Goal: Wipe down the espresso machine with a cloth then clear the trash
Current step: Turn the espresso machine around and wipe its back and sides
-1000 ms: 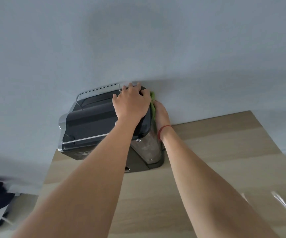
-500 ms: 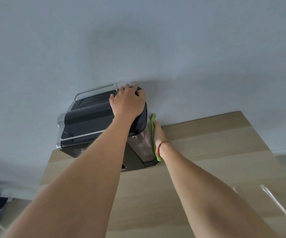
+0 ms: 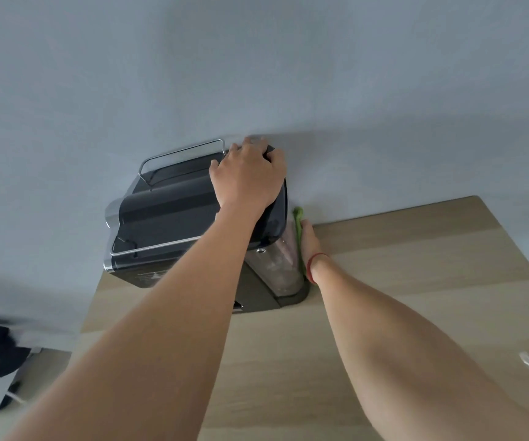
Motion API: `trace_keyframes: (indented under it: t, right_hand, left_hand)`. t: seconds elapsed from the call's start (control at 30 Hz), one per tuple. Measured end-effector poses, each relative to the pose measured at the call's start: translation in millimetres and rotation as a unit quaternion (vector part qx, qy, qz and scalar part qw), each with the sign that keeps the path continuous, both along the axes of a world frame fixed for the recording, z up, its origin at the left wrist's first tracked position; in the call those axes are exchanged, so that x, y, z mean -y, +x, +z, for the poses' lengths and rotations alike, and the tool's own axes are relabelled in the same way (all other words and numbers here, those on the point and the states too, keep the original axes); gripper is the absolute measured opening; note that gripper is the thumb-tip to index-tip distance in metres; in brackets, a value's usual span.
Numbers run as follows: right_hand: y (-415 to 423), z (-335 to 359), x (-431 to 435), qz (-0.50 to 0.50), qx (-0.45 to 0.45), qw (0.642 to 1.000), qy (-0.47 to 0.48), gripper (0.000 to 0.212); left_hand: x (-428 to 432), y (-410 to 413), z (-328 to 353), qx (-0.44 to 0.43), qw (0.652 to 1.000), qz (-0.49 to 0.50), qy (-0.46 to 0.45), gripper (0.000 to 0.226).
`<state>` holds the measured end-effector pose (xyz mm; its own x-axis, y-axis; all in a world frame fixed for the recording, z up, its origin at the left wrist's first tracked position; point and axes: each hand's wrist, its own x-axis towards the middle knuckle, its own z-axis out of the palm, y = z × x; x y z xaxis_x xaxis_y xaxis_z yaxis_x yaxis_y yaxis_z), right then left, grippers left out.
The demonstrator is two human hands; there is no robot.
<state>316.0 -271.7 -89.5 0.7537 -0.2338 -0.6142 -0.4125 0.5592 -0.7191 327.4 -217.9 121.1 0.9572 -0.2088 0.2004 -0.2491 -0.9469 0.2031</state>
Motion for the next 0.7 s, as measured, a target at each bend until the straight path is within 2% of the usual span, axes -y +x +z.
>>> trace_keyframes:
  t: [0.07, 0.13, 0.17, 0.23, 0.27, 0.33, 0.4, 0.43, 0.53, 0.63, 0.67, 0.7]
  right_hand:
    - [15.7, -53.9, -1.4, -0.003, 0.010, 1.000, -0.019, 0.089]
    - [5.5, -50.2, -1.2, -0.011, 0.019, 1.000, -0.019, 0.098]
    - [1.3, -48.9, -3.1, -0.011, 0.012, 1.000, -0.004, 0.092]
    - [-23.2, 12.7, -8.2, -0.001, 0.027, 0.999, 0.046, 0.073]
    - [-29.6, 37.4, -8.6, 0.006, 0.042, 0.996, 0.072, 0.070]
    - [-24.9, 68.0, -4.4, 0.026, 0.080, 0.993, 0.083, 0.077]
    - [-11.2, 91.8, -0.5, 0.025, 0.096, 0.994, 0.037, 0.094]
    - [-6.7, 104.0, 1.0, 0.007, 0.109, 0.994, 0.013, 0.096]
    - [-12.0, 135.3, 2.3, -0.013, 0.140, 0.990, 0.018, 0.081]
    - [-18.5, 128.6, 2.9, -0.031, 0.163, 0.985, 0.049, 0.050]
    - [-21.6, 122.6, 0.5, -0.040, 0.159, 0.985, 0.060, 0.048]
    - [-21.1, 112.0, -2.2, -0.037, 0.143, 0.987, 0.058, 0.055]
  left_hand:
    - [0.0, 0.3, 1.5, 0.001, 1.000, 0.000, -0.003, 0.033]
    - [0.0, -3.1, 3.5, -0.001, 1.000, -0.004, -0.003, 0.033]
    - [0.2, -4.9, 4.2, -0.002, 1.000, -0.005, -0.001, 0.033]
    - [1.0, -7.6, 6.4, -0.002, 1.000, -0.008, 0.000, 0.034]
    - [0.8, -8.9, 7.3, -0.004, 1.000, -0.008, -0.001, 0.034]
    - [0.7, -11.8, 8.8, -0.008, 1.000, -0.007, -0.003, 0.035]
    - [1.4, -14.3, 10.2, -0.015, 1.000, -0.006, -0.004, 0.036]
    - [1.6, -15.5, 10.3, -0.018, 1.000, -0.005, -0.005, 0.037]
    - [2.3, -17.7, 10.6, -0.020, 1.000, -0.001, -0.006, 0.040]
    - [2.1, -15.5, 8.8, -0.020, 1.000, -0.002, -0.002, 0.041]
    - [1.7, -14.3, 8.0, -0.018, 1.000, -0.004, -0.001, 0.040]
    - [1.3, -12.8, 7.4, -0.017, 1.000, -0.004, -0.003, 0.038]
